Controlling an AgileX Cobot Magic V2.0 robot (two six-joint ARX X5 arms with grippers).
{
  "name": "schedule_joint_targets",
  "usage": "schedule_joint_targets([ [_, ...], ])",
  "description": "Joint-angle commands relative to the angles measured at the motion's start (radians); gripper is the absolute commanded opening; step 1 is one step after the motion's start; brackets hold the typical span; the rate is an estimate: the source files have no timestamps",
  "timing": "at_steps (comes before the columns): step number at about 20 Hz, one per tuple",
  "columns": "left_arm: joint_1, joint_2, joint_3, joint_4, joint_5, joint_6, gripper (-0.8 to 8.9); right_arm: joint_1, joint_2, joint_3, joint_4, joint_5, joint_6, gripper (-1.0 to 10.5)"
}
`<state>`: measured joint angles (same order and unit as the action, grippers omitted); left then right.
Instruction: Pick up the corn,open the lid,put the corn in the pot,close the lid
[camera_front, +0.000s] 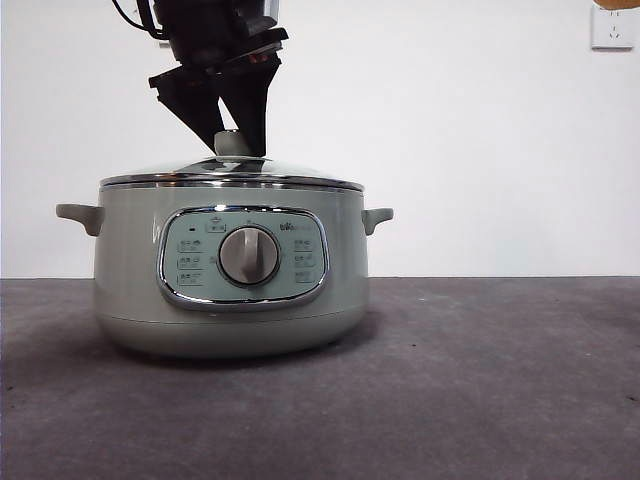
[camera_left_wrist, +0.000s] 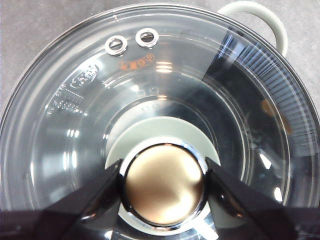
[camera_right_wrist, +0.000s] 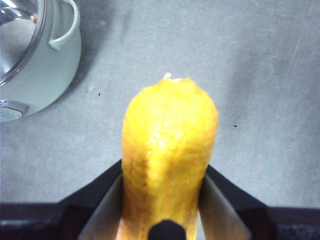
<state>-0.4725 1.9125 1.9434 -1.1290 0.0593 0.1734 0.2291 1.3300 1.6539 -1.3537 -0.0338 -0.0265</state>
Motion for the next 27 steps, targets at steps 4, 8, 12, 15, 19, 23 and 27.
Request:
schedule_joint_targets([
  [4,-0.004,-0.045,-0.002,0.005,-0.001,0.011,-0.09,0.002,0.026,-0.005,0.002,-0.003,0.008,-0.1],
  [8,0.005,-0.137,-0.002,0.003,-0.008,0.011,-0.09,0.041,0.054,-0.005,0.083,-0.003,0.040,-0.1],
  [12,0.026,-0.232,-0.002,-0.011,-0.032,0.010,-0.09,0.153,0.108,-0.005,0.203,-0.007,0.086,-0.1],
  [15,0.054,-0.303,-0.002,-0.043,-0.087,0.009,-0.09,0.253,0.182,-0.005,0.314,-0.051,0.116,-0.1],
  [19,0.117,-0.389,-0.002,-0.124,-0.113,0.005,-0.09,0.353,0.309,-0.002,0.511,-0.109,0.185,-0.1],
  [23,0.197,-0.455,-0.002,-0.185,-0.112,0.003,-0.09,0.402,0.441,0.018,0.697,-0.160,0.234,-0.1],
  [27,0.262,-0.511,-0.002,-0.187,-0.112,0.003,-0.09,0.420,0.612,0.166,0.718,-0.160,0.229,-0.1],
])
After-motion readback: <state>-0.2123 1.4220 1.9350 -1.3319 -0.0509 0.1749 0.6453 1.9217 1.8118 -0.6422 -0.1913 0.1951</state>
